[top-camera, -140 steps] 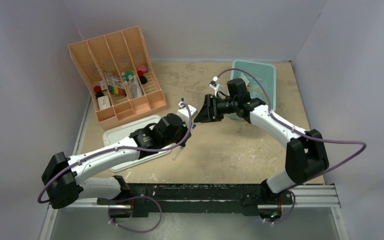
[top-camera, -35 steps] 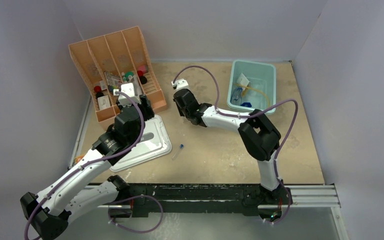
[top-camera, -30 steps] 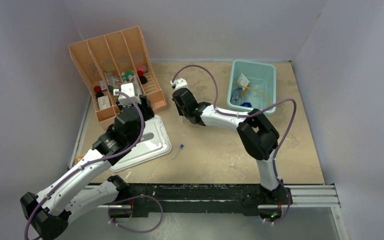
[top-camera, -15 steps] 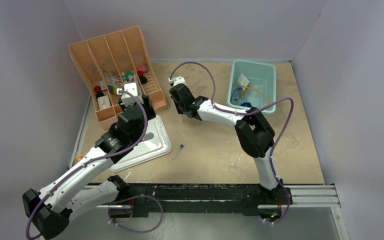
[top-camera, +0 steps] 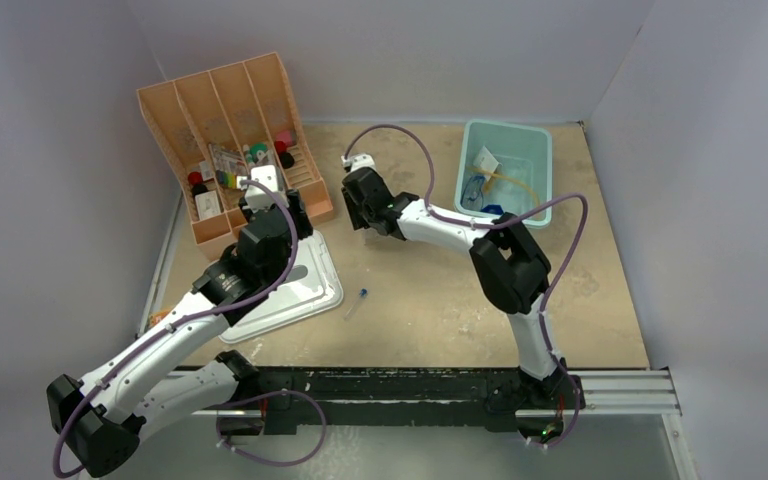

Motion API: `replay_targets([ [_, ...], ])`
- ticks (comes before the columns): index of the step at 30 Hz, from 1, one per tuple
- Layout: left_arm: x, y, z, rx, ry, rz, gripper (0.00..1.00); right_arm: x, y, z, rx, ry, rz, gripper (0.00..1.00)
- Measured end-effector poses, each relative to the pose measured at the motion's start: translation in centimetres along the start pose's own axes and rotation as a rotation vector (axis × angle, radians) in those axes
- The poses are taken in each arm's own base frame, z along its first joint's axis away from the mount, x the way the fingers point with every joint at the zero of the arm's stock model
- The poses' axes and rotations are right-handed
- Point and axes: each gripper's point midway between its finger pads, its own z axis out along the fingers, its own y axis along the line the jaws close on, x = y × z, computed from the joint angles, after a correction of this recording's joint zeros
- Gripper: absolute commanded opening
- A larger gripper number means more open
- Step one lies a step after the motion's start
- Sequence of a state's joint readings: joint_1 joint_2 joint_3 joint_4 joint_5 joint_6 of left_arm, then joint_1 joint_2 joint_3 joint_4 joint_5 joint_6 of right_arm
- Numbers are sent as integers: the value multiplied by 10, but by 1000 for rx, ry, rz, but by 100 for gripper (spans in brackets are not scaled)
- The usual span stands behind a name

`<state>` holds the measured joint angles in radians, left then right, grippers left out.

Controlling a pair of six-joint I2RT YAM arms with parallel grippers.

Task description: Organize the chemistry lab equipment

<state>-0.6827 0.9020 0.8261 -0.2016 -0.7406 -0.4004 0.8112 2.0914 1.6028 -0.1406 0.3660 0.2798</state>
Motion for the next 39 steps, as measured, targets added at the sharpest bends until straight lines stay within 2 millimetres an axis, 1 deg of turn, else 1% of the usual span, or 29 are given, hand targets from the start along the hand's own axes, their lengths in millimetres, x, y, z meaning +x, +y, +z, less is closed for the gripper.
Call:
replay_targets([
  [6,0,0,0,0,0,0,53,6,4,1,-26,3,1,54],
  [9,0,0,0,0,0,0,53,5,5,-5,-45,-2,0,57],
  [11,0,0,0,0,1,1,53,0,4,-10,-50,-13,0,57],
  [15,0,0,0,0,1,1,53,-16,4,-20,-60,-56,5,55],
  [18,0,0,0,0,1,1,53,-24,5,-22,-67,-84,-1,52],
  [26,0,0,0,0,1,1,53,-25,3,-22,-66,-87,-28,42],
  [29,0,0,0,0,1,1,54,-25,4,-22,-70,-86,-34,43],
  [32,1,-1,0,6,4,1,54,-24,3,-22,-68,-81,-36,48],
  [34,4,-6,0,31,17,-5,54,-22,1,-23,-63,-71,-31,50],
  [36,11,-15,-1,79,48,-14,55,-22,-3,-29,-63,-58,-16,51],
  [39,28,-36,-4,187,127,-18,59,-30,-13,-50,-88,-56,45,54],
])
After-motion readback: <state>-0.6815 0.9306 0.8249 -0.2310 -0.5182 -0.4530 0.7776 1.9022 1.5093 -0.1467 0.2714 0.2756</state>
